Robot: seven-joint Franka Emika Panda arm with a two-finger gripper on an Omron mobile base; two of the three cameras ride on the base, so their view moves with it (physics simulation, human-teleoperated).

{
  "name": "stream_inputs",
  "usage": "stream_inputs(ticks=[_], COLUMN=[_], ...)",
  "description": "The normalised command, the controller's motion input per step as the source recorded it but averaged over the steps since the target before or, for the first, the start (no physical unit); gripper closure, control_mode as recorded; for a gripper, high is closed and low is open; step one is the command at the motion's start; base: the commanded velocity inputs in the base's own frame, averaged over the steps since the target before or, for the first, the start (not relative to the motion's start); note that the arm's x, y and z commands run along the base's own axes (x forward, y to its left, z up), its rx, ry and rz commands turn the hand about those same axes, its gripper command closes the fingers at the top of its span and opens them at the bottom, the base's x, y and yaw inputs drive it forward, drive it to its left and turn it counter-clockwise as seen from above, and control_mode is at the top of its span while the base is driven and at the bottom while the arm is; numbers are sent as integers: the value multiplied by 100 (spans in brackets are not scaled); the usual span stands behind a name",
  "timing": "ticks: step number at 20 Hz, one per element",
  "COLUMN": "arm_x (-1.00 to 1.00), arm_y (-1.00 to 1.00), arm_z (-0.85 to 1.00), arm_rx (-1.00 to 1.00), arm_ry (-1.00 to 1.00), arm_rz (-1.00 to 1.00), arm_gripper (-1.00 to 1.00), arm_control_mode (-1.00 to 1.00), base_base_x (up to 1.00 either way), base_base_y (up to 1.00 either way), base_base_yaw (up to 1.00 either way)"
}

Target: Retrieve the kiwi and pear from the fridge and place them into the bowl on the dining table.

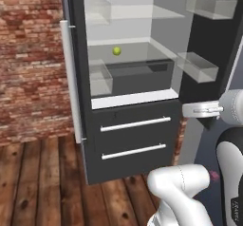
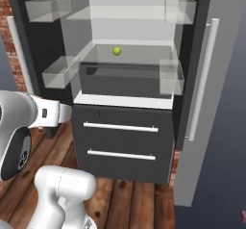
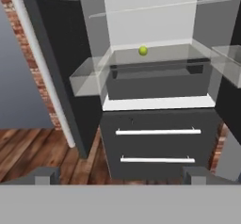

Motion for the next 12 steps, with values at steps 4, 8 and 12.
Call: stream_inputs(ticks=[4,8,12], arm_x=[0,0,0], arm_y=[0,0,0], arm_z=[0,0,0], arm_rx=[0,0,0], arm_ry=[0,0,0], arm_rz=[0,0,0], arm_gripper=[-100,-100,-100], arm_control_mode=[100,100,100], base_base_x=[53,51,51], base_base_y=[-22,-24,-25], base_base_yaw=[1,1,0])
